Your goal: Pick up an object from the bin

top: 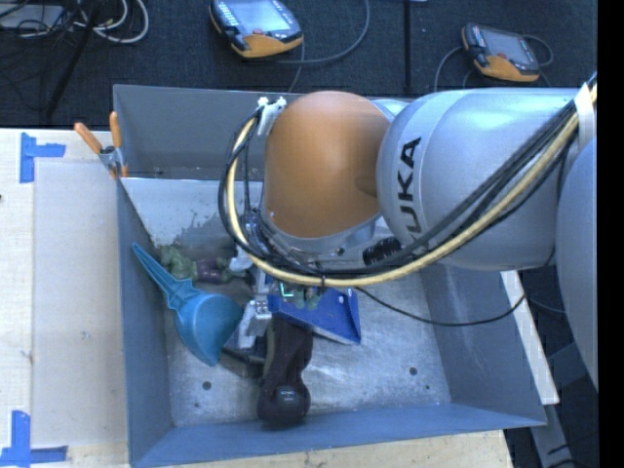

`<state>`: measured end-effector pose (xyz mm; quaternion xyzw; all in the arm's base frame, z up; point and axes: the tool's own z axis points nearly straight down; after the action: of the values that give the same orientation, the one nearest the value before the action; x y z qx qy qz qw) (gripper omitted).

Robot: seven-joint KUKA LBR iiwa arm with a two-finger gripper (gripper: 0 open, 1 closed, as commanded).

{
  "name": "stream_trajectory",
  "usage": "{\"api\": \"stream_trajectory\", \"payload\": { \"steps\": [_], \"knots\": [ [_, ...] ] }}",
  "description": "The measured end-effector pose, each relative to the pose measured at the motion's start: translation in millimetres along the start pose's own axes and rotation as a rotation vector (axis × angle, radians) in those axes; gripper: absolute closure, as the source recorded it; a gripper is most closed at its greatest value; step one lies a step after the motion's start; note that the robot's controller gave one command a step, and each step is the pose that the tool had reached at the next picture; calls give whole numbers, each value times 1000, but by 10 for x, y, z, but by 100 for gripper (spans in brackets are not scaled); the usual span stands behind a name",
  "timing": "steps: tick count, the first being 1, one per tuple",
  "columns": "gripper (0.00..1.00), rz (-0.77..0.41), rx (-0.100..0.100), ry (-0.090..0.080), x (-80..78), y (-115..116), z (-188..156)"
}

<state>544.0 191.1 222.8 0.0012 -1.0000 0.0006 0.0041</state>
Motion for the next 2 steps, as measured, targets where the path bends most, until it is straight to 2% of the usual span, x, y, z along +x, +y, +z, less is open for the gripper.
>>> {"api": "stream_trajectory", "payload": {
  "steps": [2],
  "knots": [
    [0,-39,-2,-11,-18,-6,46]
  ]
}}
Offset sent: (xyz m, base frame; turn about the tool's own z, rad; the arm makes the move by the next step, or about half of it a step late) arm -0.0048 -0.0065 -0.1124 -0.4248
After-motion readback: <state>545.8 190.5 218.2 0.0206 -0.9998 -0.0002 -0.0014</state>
